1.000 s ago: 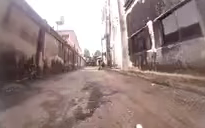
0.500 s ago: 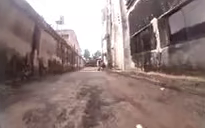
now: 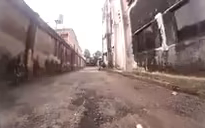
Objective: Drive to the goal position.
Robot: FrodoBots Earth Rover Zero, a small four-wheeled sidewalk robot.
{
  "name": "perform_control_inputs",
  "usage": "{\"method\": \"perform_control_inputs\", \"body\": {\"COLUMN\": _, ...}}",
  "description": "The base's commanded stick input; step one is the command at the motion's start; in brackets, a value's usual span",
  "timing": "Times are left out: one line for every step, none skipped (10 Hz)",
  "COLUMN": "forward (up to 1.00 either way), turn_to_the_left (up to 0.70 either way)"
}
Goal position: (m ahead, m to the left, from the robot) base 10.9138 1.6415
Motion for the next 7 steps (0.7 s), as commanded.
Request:
{"method": "perform_control_inputs", "body": {"forward": 0.85, "turn_to_the_left": 0.0}}
{"method": "perform_control_inputs", "body": {"forward": 0.85, "turn_to_the_left": 0.0}}
{"method": "perform_control_inputs", "body": {"forward": 0.85, "turn_to_the_left": 0.02}}
{"method": "perform_control_inputs", "body": {"forward": 0.85, "turn_to_the_left": 0.3}}
{"method": "perform_control_inputs", "body": {"forward": 0.85, "turn_to_the_left": 0.31}}
{"method": "perform_control_inputs", "body": {"forward": 0.85, "turn_to_the_left": 0.02}}
{"method": "perform_control_inputs", "body": {"forward": 0.85, "turn_to_the_left": 0.01}}
